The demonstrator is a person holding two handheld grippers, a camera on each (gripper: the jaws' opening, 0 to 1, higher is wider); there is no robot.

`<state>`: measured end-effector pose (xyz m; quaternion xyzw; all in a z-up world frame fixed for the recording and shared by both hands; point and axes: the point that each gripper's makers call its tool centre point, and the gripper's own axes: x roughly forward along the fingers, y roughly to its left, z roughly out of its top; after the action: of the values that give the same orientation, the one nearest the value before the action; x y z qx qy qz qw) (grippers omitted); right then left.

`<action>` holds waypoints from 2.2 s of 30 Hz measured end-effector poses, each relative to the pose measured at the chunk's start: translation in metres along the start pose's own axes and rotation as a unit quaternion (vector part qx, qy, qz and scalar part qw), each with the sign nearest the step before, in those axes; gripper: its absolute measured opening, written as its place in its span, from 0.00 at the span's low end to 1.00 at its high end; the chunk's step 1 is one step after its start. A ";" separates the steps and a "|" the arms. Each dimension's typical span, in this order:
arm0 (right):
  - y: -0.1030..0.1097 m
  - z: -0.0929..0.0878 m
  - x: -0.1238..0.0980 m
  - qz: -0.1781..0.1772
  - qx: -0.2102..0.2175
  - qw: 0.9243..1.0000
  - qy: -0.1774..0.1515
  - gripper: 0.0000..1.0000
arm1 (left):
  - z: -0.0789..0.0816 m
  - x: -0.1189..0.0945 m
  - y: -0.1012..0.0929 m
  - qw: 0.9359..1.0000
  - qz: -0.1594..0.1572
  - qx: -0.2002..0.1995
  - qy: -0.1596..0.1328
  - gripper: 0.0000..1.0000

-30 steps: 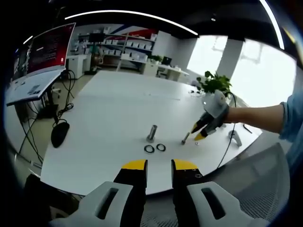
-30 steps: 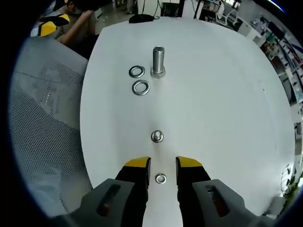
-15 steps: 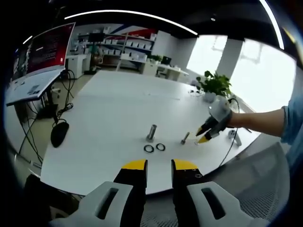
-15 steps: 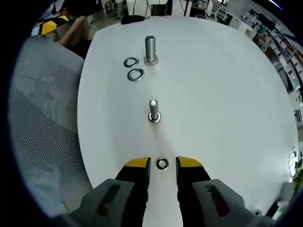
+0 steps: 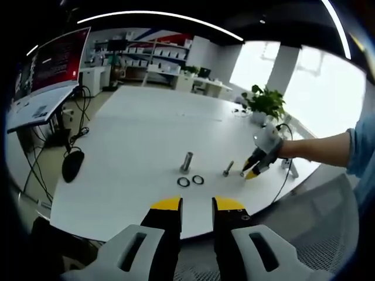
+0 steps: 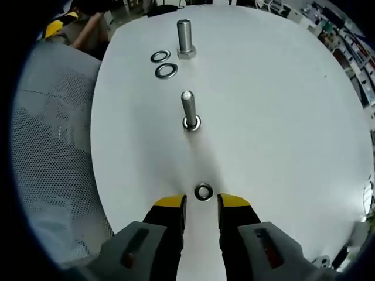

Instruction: Place the washer onto the threaded stud by aligning its center hole with the stud, sliding it down to the base, and recovering from edge contact or off-axis alignment until the washer reaches the visible bottom stop.

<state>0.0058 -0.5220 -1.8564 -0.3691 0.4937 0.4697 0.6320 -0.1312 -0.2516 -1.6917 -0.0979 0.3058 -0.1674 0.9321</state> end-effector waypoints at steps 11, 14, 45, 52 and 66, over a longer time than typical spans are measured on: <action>0.000 0.002 0.000 -0.008 0.015 1.000 0.011 0.22 | 0.000 0.000 0.000 1.000 0.000 0.001 0.000 0.17; 0.000 0.003 0.000 -0.010 0.012 1.000 0.018 0.22 | 0.000 0.000 0.000 1.000 0.000 0.002 0.000 0.17; -0.002 0.006 0.000 -0.009 0.034 0.999 0.002 0.13 | 0.000 0.000 -0.002 1.000 -0.003 0.005 0.002 0.17; 0.000 0.009 -0.002 -0.029 0.040 0.999 -0.004 0.13 | -0.001 0.000 -0.001 1.000 -0.003 0.005 0.003 0.17; 0.010 0.059 -0.041 -0.031 -0.014 0.998 -0.055 0.13 | 0.000 0.000 -0.002 1.000 -0.002 0.004 0.001 0.17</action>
<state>0.0100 -0.4737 -1.8028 -0.3661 0.4399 0.4763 0.6675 -0.1317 -0.2532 -1.6914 -0.0948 0.3056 -0.1703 0.9320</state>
